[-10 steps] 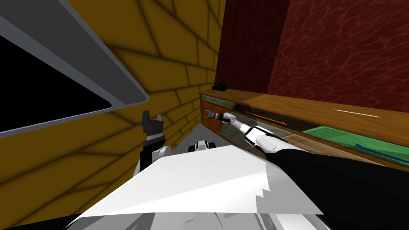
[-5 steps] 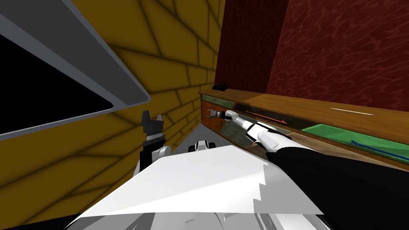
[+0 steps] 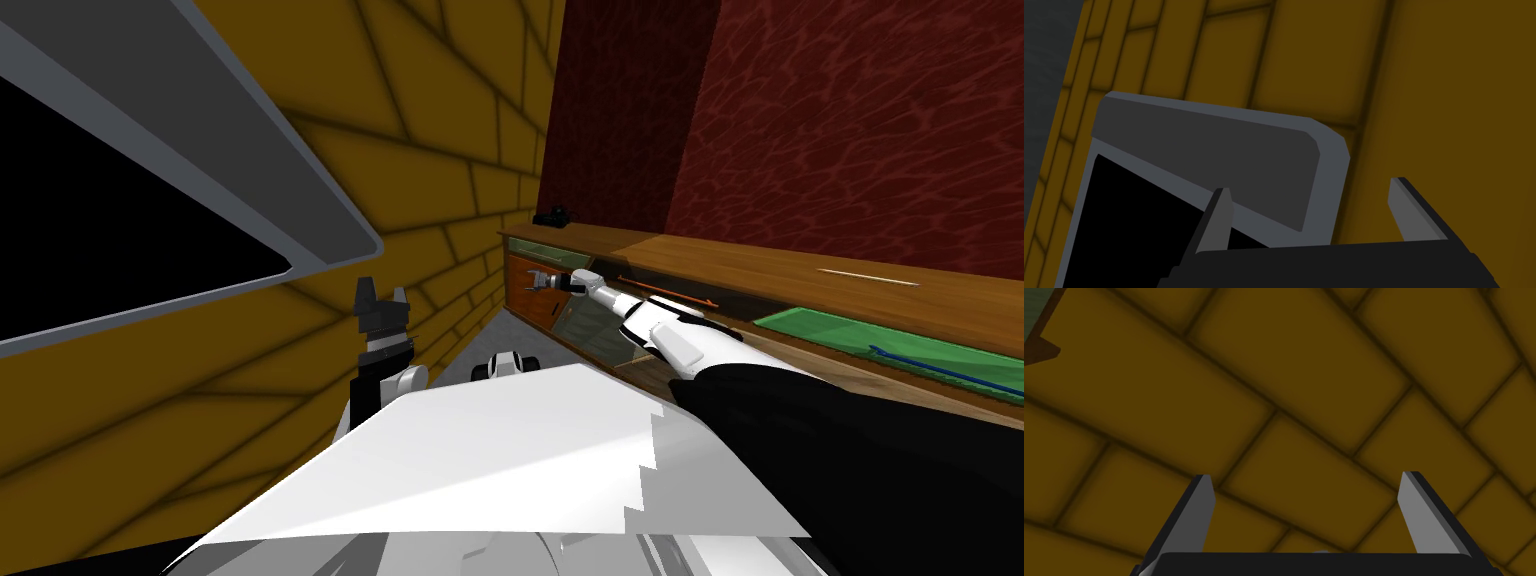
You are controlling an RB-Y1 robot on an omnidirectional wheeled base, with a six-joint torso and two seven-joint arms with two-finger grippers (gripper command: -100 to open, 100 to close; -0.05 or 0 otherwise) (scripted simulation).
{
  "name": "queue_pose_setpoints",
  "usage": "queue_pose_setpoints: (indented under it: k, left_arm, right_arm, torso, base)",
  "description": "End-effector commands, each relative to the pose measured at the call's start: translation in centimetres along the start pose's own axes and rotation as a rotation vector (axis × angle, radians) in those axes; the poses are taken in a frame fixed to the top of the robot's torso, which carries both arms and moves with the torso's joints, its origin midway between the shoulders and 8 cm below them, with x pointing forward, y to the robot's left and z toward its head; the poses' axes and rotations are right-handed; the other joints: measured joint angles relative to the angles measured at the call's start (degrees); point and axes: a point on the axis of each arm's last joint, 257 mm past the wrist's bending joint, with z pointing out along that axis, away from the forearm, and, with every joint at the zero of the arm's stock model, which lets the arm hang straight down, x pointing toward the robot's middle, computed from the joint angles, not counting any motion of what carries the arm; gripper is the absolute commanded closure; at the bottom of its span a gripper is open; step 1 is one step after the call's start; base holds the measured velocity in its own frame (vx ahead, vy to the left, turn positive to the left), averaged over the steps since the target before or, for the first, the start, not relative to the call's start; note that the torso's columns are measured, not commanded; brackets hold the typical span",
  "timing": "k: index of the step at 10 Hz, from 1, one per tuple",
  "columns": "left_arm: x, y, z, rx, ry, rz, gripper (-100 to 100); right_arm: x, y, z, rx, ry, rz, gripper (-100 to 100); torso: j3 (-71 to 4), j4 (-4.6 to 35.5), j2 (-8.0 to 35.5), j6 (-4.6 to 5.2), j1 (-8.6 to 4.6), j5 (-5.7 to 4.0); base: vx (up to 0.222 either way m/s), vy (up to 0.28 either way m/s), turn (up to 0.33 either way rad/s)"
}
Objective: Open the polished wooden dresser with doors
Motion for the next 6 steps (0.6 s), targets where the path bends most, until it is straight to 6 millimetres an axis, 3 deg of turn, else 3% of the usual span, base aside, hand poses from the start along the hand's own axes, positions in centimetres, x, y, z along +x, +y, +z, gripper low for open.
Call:
queue_pose_setpoints:
  k: [1,2,4,5,6]
  left_arm:
    - [0.0,0.0,0.0,0.000,0.000,0.000,0]
    - [0.0,0.0,0.0,0.000,0.000,0.000,0]
    - [0.0,0.0,0.0,0.000,0.000,0.000,0]
    - [0.0,0.0,0.0,0.000,0.000,0.000,0]
    - [0.0,0.0,0.0,0.000,0.000,0.000,0]
  right_arm:
    - [2.3,-1.8,-1.7,-0.001,0.074,-0.066,-100]
    - [3.5,-3.5,-3.1,-0.004,0.131,-0.130,-100]
    - [4.1,-3.6,-3.5,0.002,0.144,-0.124,-100]
    - [5.0,-5.2,-4.9,-0.002,0.195,-0.186,-100]
    - [5.7,-5.4,-5.4,0.005,0.211,-0.178,-100]
  torso:
    - [0.0,0.0,0.0,0.02,0.08,0.03]
    - [0.0,0.0,0.0,-0.01,0.14,0.05]
    - [0.0,0.0,0.0,-0.02,0.17,0.05]
    - [0.0,0.0,-0.1,-0.01,0.09,0.03]
    - [0.0,0.0,0.0,0.01,0.16,0.06]
  base:
    - [-0.004,0.041,-0.032]
    - [-0.007,0.051,-0.039]
    - [0.005,0.037,-0.011]
    - [0.007,0.052,-0.031]
    - [0.008,0.045,-0.027]
